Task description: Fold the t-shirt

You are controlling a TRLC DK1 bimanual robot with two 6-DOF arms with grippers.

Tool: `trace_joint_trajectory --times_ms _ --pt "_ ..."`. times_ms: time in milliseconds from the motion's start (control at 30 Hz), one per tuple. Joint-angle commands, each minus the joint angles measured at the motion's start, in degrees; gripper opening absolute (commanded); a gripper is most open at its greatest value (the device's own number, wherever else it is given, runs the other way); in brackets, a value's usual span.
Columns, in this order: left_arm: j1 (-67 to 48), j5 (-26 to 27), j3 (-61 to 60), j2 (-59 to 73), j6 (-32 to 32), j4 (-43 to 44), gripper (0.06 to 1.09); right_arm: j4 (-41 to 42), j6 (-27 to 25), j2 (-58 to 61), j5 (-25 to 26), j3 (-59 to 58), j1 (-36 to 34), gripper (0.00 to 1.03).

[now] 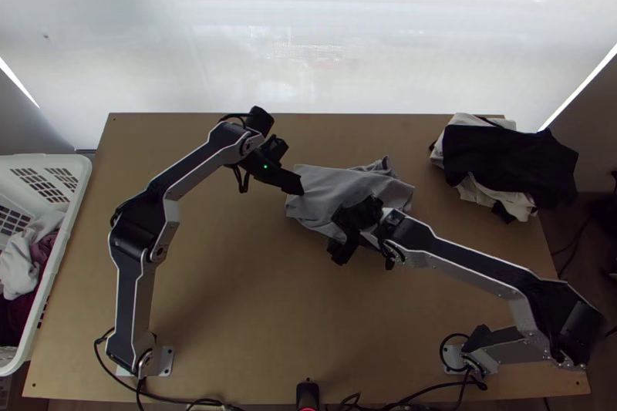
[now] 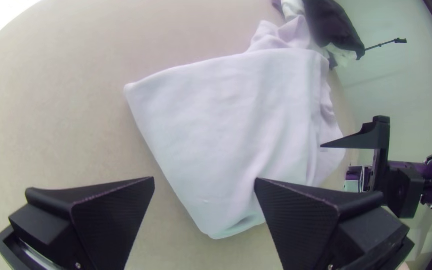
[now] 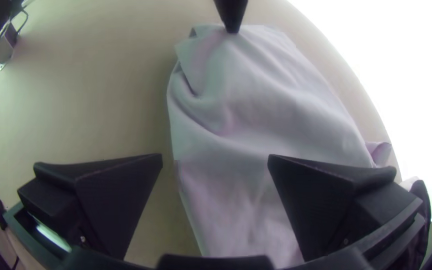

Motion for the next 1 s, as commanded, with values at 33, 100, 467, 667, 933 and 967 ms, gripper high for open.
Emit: trace_joint_trajectory --times_ms 33,100,467,667,933,967 --pt "0.0 -0.2 0.5 0.6 -0.1 0.1 1.03 5.7 -1.8 6.0 0.7 -0.6 1.4 0.98" --pt "-0.1 -0.2 0.5 0.6 -0.1 0.0 1.03 6.3 -2.1 7.3 0.7 -0.2 1.4 0.98" --pt "-0.2 -0.2 0.4 0.1 0.2 -1.0 1.03 18.1 -7.6 14.1 9.3 0.5 -1.4 0.98" --pt "-0.6 -0.2 0.4 -0.1 0.1 -1.1 1.03 21.7 -8.2 17.0 11.5 0.6 -2.5 0.41" --pt "-0.2 -0.2 0.2 -2.8 -0.1 -2.5 1.03 23.0 -9.4 12.6 14.2 0.2 -3.1 0.03" --pt "0.2 -0.1 0.0 -3.5 -0.2 -2.6 1.03 23.0 -9.6 11.1 14.4 0.1 -3.5 0.03"
